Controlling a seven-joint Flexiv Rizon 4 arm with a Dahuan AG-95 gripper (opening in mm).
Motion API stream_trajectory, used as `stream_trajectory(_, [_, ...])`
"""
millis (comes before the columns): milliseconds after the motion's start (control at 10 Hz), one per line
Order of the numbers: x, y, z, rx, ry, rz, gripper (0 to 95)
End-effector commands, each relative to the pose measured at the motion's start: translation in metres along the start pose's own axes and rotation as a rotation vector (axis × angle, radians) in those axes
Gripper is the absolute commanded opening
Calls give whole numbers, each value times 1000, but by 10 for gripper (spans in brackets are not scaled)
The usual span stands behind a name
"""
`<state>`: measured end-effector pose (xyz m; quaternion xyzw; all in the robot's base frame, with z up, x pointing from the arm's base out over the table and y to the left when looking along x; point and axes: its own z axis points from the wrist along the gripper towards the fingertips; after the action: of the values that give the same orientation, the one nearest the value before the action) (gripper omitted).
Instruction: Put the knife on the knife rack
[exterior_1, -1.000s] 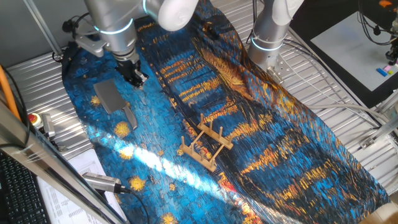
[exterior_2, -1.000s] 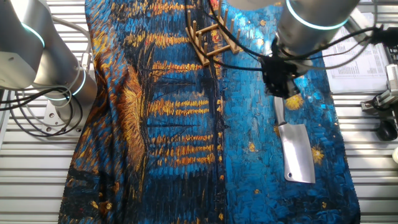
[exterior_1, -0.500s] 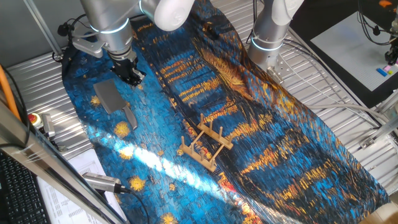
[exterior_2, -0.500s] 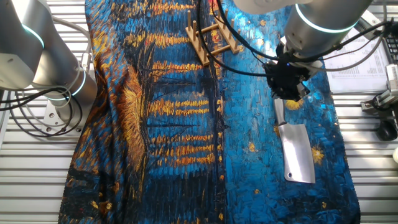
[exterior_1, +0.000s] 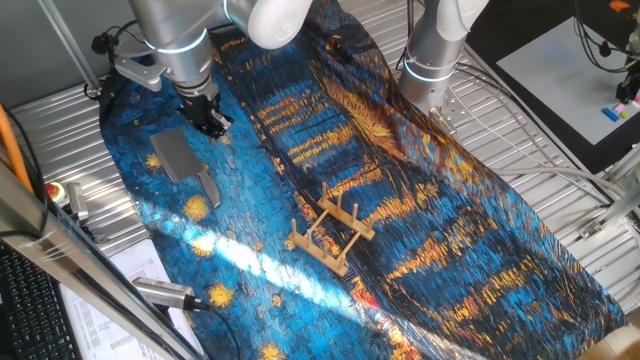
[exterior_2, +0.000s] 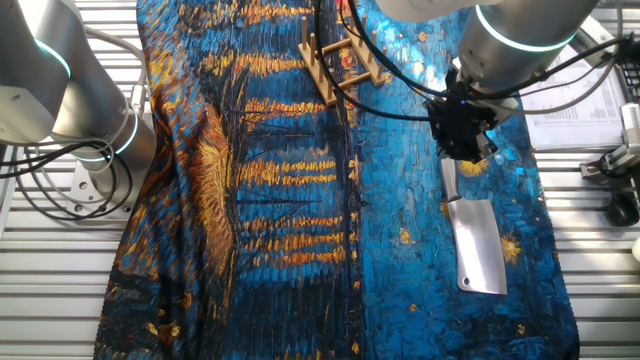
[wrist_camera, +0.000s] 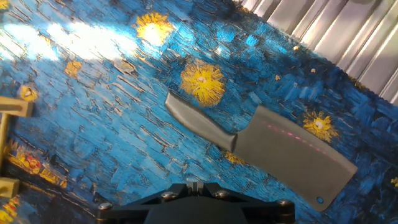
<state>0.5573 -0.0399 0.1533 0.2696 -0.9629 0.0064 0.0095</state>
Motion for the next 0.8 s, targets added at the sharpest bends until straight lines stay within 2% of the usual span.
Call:
stream_trajectory(100, [0, 0, 1, 3, 3, -7, 0])
stream_trajectory(800, [-1, 0, -1, 0, 14, -12, 0])
